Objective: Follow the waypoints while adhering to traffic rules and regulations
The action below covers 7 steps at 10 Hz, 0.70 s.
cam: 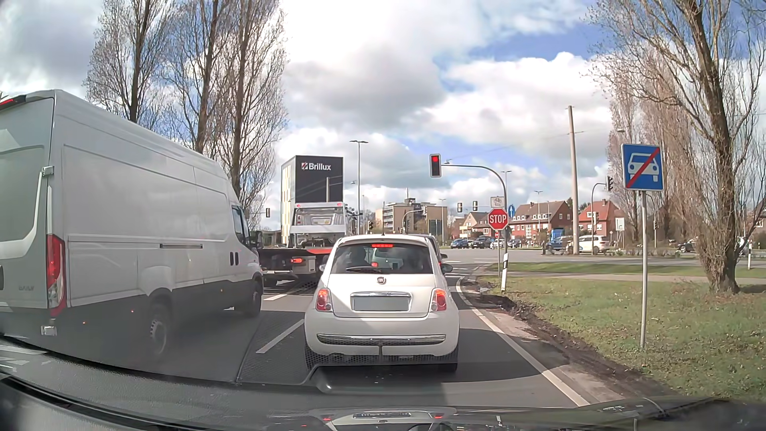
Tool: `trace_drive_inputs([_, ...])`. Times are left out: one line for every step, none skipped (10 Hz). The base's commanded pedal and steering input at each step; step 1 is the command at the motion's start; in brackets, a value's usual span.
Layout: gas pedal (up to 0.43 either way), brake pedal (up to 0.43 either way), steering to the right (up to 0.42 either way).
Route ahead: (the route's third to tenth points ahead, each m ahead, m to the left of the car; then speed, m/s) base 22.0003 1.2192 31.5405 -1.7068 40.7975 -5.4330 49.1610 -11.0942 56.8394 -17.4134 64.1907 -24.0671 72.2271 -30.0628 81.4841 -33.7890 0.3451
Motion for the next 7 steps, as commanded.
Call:
trace_drive_inputs([0.0, 0.116, 0.001])
trace_drive_inputs([0.0, 0.128, 0.001])
trace_drive_inputs([0.0, 0.128, 0.001])
trace_drive_inputs([0.0, 0.14, 0.001])
trace_drive_inputs([0.0, 0.152, 0.001])
trace_drive_inputs([0.0, 0.159, 0.001])
trace_drive_inputs([0.0, 0.165, 0.001])
